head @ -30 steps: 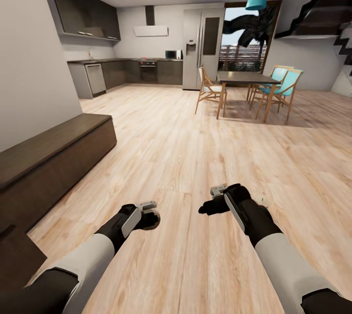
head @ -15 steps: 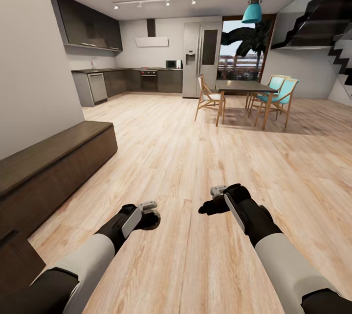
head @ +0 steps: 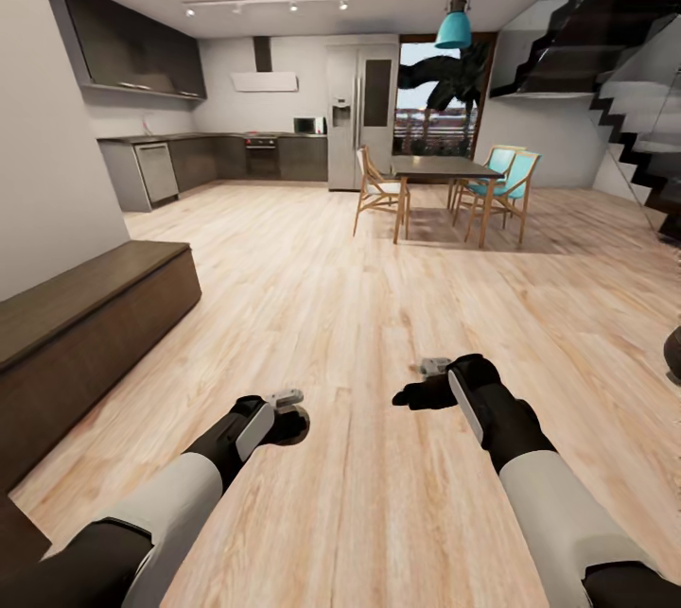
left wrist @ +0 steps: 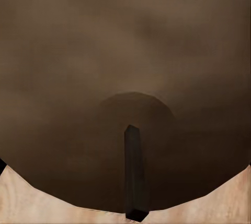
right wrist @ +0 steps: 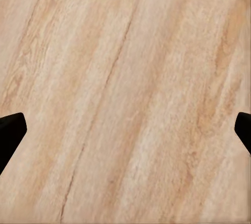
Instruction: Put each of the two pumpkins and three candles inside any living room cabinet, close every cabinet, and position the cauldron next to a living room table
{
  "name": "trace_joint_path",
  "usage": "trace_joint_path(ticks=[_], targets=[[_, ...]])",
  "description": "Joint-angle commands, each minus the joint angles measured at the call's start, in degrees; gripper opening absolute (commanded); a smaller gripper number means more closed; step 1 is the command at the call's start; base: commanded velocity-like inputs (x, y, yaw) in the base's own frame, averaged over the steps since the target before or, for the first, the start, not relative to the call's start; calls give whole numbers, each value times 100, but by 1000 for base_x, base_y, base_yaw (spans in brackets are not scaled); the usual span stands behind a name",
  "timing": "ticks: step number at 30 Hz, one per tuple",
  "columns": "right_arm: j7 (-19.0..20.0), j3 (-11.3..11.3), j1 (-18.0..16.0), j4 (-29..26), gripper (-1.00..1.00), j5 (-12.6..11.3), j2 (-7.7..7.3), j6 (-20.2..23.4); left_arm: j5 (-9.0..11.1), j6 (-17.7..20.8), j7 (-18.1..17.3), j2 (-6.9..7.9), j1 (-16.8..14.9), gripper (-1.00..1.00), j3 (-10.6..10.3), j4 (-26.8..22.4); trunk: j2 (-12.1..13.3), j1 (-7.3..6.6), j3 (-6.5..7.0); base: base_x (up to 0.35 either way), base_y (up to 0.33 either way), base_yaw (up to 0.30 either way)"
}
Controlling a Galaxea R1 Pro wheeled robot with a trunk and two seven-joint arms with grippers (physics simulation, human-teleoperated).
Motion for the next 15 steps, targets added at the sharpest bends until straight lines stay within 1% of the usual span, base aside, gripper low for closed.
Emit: trace_joint_path(ticks=[1, 6, 9, 15], targets=[[22, 2, -3, -4, 100, 25, 2, 20, 57, 16, 49, 4, -2, -100, -44, -12, -2, 0, -5, 111, -34, -77], [13, 7, -2, 4, 100, 34, 12, 14, 57, 12, 50, 2, -2, -100, -46, -12, -2, 0, -4, 145, -97, -21], [12, -5, -2, 5, 100, 34, 13, -62, 57, 9, 56, 2, -2, -100, -47, -9, -2, 0, -3, 147, -112, -2], [21, -2, -3, 6, 100, 29, 13, -107, 57, 7, 59, 2, -3, -100, -47, -9, -2, 0, -3, 31, -24, 0]])
